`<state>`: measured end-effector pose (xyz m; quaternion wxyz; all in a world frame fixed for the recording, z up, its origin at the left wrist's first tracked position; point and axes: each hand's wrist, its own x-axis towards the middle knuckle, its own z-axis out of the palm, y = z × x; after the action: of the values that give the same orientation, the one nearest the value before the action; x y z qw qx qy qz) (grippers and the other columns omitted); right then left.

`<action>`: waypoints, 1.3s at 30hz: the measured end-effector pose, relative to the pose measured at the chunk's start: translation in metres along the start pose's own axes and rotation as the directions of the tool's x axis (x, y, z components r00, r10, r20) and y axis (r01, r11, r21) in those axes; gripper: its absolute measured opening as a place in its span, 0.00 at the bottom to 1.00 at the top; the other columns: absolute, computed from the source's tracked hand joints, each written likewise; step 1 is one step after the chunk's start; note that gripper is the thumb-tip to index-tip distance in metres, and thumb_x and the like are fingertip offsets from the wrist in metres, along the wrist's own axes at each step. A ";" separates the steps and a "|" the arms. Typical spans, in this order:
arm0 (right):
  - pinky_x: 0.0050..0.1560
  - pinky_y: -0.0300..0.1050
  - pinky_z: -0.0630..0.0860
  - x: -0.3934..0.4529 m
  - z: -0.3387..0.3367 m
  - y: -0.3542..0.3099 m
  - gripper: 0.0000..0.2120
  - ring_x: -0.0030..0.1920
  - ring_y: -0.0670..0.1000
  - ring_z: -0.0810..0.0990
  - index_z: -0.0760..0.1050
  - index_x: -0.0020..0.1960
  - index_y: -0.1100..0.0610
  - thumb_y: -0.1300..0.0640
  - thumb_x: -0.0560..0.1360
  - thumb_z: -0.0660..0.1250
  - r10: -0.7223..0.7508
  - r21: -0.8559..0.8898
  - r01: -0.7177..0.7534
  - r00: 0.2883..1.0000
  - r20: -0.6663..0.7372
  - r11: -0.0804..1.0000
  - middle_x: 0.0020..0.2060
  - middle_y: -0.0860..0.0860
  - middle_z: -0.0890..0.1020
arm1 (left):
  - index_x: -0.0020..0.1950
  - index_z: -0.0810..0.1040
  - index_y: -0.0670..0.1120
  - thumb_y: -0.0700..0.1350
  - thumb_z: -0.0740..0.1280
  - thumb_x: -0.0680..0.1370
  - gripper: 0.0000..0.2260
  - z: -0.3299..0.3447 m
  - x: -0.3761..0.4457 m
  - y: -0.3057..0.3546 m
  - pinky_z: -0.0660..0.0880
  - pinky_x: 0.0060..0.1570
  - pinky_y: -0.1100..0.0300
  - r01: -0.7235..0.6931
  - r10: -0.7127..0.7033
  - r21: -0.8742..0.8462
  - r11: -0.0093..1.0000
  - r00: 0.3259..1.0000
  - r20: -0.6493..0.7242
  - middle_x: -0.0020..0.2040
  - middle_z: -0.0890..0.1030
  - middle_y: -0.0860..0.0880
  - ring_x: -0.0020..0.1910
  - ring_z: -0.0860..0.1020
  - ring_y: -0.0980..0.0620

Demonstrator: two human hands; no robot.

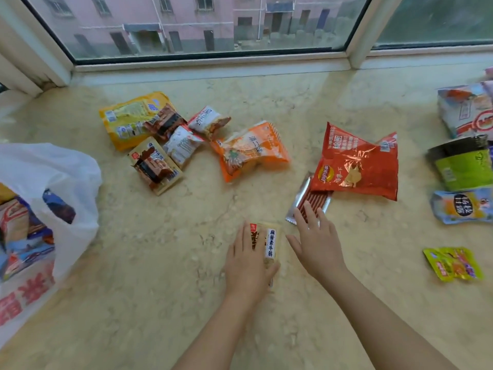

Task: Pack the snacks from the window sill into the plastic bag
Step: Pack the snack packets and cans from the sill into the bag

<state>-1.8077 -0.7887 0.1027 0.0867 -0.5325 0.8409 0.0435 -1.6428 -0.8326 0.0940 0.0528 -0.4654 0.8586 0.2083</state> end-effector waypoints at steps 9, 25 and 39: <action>0.59 0.60 0.72 -0.019 0.017 -0.006 0.20 0.68 0.66 0.67 0.75 0.58 0.53 0.44 0.70 0.66 -0.007 0.223 0.024 0.997 -0.074 0.975 0.66 0.52 0.74 | 0.72 0.70 0.53 0.59 0.65 0.73 0.28 -0.005 0.028 -0.022 0.74 0.57 0.52 -0.018 0.028 0.073 0.997 0.991 -0.132 0.73 0.68 0.43 0.69 0.71 0.47; 0.63 0.52 0.67 0.022 -0.011 -0.040 0.47 0.67 0.58 0.66 0.60 0.72 0.57 0.52 0.60 0.81 0.524 0.613 -0.515 0.831 0.186 0.600 0.66 0.56 0.69 | 0.77 0.56 0.53 0.61 0.66 0.73 0.36 -0.029 0.019 -0.039 0.65 0.64 0.54 0.148 -0.165 -0.115 0.982 0.974 -0.153 0.73 0.63 0.51 0.70 0.63 0.51; 0.43 0.56 0.82 -0.003 -0.042 -0.056 0.18 0.47 0.52 0.83 0.76 0.57 0.50 0.69 0.73 0.68 0.246 0.915 -0.337 0.928 0.281 0.224 0.48 0.54 0.83 | 0.56 0.79 0.54 0.42 0.73 0.73 0.14 -0.067 -0.008 -0.076 0.81 0.41 0.57 0.326 -0.445 -0.789 0.520 0.892 0.076 0.44 0.81 0.58 0.39 0.81 0.61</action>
<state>-1.7606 -0.8173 0.1457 0.4082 -0.2062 0.7788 -0.4294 -1.5686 -0.8900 0.1343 -0.1694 -0.6321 0.5556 0.5130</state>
